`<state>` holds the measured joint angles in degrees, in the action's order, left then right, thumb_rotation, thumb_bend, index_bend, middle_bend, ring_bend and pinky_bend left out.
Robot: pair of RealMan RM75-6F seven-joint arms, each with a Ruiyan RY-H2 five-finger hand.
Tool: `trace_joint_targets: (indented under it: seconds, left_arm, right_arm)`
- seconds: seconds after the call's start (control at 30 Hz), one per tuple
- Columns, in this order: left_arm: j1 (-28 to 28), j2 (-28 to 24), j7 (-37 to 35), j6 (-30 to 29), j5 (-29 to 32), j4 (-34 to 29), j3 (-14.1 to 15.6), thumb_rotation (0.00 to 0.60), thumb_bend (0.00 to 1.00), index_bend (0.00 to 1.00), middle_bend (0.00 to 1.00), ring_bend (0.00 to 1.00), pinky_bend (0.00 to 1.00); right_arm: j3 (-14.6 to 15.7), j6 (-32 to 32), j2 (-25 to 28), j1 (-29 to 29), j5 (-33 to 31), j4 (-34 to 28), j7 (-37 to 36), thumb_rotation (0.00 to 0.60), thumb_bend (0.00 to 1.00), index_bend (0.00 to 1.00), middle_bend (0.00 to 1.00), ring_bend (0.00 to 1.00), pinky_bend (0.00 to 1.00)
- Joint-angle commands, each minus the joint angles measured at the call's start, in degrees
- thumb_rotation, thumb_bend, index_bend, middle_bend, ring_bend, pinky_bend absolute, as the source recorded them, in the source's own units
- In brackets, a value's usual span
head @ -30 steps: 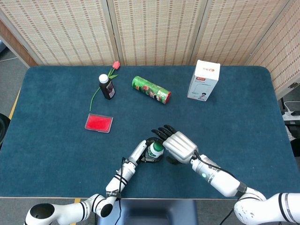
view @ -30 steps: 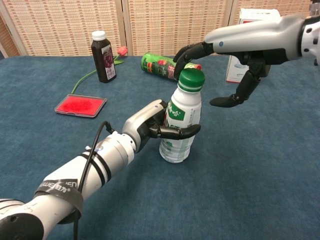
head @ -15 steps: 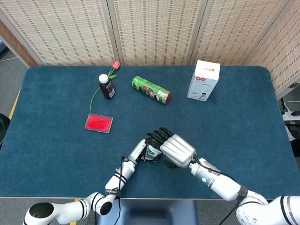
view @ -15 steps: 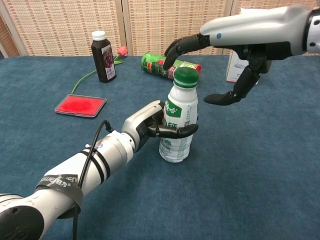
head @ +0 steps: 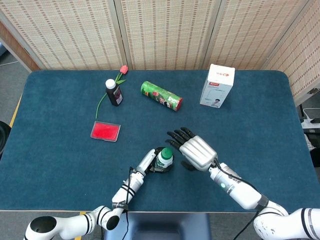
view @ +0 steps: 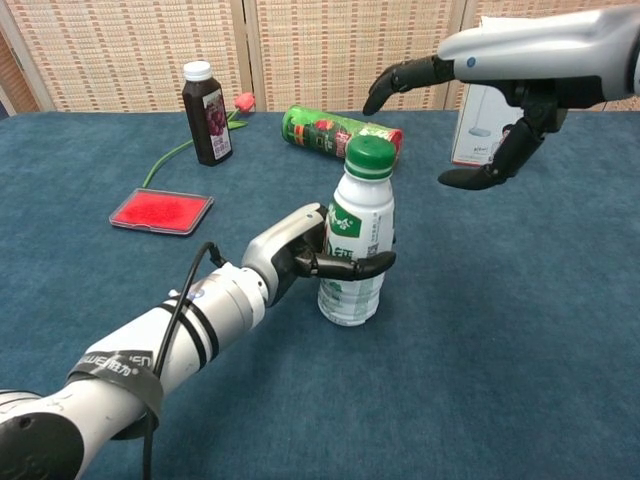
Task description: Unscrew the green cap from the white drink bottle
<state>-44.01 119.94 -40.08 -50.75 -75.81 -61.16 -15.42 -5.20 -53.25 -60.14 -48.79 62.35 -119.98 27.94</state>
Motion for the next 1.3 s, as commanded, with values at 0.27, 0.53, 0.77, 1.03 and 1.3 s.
trace_joint_targets:
  seconds: [0.27, 0.53, 0.77, 1.03, 1.3]
  left_arm:
    - [-0.04, -0.04, 0.51, 0.78, 0.98, 0.11, -0.58, 0.600, 0.93, 0.76, 0.88, 0.41, 0.13]
    - [-0.20, 0.20, 0.96, 0.85, 0.73, 0.21, -0.45, 0.600, 0.93, 0.76, 0.88, 0.41, 0.13]
    - [-0.29, 0.33, 1.01, 1.24, 0.78, 0.39, -0.41, 0.600, 0.93, 0.76, 0.88, 0.41, 0.13]
    - [-0.26, 0.24, 1.07, 1.28, 0.75, 0.31, -0.45, 0.600, 0.93, 0.76, 0.88, 0.41, 0.13]
    - [-0.21, 0.13, 1.29, 1.42, 0.84, 0.07, -0.46, 0.600, 0.92, 0.76, 0.88, 0.41, 0.13]
  right_arm:
    - [1.50, 1.21, 1.51, 0.18, -0.14, -1.52, 1.33, 0.600, 0.31, 0.16, 0.00, 0.00, 0.00]
    - [0.91, 1.17, 0.91, -0.44, -0.98, -1.94, 1.81, 0.600, 0.31, 0.16, 0.00, 0.00, 0.00]
    - [0.57, 1.16, 0.50, -1.04, -2.04, -2.05, 2.33, 0.600, 0.31, 0.16, 0.00, 0.00, 0.00]
    - [-0.12, -0.45, -1.26, -1.30, -3.26, -1.21, 2.85, 0.600, 0.31, 0.16, 0.00, 0.00, 0.00]
    - [-1.24, -2.24, -4.17, -2.07, -5.09, -0.43, 3.97, 0.600, 0.31, 0.26, 0.00, 0.00, 0.00]
